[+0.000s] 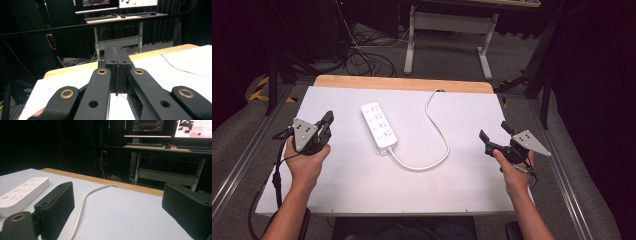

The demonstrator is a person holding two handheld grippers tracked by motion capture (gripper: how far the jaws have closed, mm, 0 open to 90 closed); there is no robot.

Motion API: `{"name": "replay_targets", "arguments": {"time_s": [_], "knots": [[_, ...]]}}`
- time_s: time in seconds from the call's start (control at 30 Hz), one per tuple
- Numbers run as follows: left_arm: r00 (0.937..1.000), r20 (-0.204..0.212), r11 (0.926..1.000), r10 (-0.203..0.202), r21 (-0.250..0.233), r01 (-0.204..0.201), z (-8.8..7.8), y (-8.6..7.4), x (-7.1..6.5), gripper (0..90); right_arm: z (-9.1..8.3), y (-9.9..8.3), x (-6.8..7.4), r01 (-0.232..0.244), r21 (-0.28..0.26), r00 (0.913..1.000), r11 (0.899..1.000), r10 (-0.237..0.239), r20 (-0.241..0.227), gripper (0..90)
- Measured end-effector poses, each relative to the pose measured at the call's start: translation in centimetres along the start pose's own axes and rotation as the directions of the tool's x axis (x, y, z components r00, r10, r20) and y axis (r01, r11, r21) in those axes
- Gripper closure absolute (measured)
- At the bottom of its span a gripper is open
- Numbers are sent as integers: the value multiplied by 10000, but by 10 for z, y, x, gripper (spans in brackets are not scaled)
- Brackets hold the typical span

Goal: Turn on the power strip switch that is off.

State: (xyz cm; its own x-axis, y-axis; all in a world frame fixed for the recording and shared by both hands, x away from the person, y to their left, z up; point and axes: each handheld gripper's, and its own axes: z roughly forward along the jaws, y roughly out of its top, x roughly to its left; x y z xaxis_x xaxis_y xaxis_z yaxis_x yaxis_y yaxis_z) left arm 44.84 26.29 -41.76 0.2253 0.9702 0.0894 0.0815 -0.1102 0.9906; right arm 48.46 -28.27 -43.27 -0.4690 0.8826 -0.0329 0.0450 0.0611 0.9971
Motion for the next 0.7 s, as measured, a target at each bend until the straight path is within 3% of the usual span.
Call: {"name": "replay_targets", "arguments": {"time_s": [0.17, 0.33, 0.43, 0.7], "knots": [[9992, 277, 9993, 272, 250, -279, 12, 2, -3, 900, 0, 0, 0, 34, 14, 10000, 10000, -34, 36, 115], [9987, 460, 9986, 234, 453, -254, 21, 3, -5, 900, 0, 1, -2, 43, -18, 9999, 10000, -43, 134, 115], [9972, 698, 9945, 256, 991, -325, 28, 5, -5, 900, 0, 2, -2, 97, -28, 9997, 9999, -97, 204, 115], [9938, 1043, 9838, 381, 1702, -556, 46, 7, -10, 900, -2, 3, -2, 112, -86, 9995, 9999, -109, 287, 111]]}}
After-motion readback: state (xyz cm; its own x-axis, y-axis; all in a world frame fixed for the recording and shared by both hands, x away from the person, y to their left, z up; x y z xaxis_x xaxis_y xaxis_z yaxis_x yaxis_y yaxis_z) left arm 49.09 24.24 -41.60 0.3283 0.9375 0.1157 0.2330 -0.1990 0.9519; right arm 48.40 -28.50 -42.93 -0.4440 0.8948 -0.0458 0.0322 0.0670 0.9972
